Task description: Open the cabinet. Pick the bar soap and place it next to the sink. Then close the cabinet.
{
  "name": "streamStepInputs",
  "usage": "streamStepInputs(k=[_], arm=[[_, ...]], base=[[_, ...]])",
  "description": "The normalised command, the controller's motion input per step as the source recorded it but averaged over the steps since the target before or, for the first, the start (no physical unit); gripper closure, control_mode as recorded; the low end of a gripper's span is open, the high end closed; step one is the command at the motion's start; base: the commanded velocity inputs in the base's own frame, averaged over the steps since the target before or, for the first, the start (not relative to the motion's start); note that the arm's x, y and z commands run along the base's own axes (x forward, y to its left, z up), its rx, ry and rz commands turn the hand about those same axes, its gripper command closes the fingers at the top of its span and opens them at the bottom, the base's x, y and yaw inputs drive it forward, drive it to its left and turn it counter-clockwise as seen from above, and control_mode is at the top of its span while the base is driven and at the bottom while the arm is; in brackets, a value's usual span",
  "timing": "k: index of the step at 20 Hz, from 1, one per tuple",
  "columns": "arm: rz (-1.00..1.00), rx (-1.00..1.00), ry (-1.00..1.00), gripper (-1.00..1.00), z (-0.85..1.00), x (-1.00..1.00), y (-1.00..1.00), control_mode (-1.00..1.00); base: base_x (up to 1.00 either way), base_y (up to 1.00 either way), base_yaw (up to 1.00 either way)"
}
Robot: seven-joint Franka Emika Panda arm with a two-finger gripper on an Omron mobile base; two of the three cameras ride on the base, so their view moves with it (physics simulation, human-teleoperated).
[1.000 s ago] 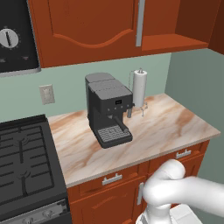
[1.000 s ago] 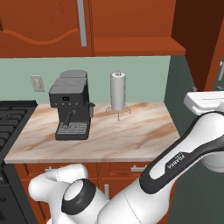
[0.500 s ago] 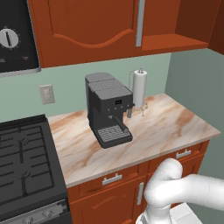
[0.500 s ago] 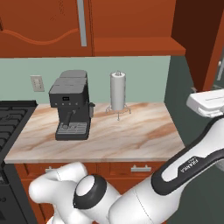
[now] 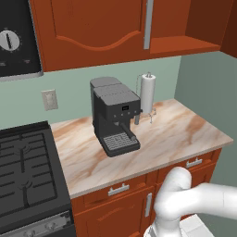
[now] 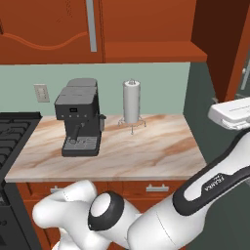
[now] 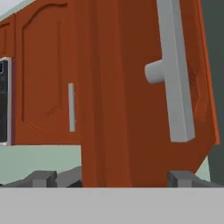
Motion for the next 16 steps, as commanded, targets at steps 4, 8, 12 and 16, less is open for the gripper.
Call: streamStepInputs(k=[4,8,12,16], arm=[[0.0,-0.03,0.0,-1.0,0.01,0.0,0.53,-1.0],[0.0,-0.04,0.0,-1.0,0.03,0.0,0.61,-1.0],[0.0,-0.05,0.0,-1.0,0.09,0.0,0.67,-1.0],[0.0,-0.07,0.0,-1.0,0.1,0.0,0.78,-1.0]], base=[[0.0,0.0,0.0],[0.0,0.0,0.0],[0.0,0.0,0.0],[0.0,0.0,0.0]])
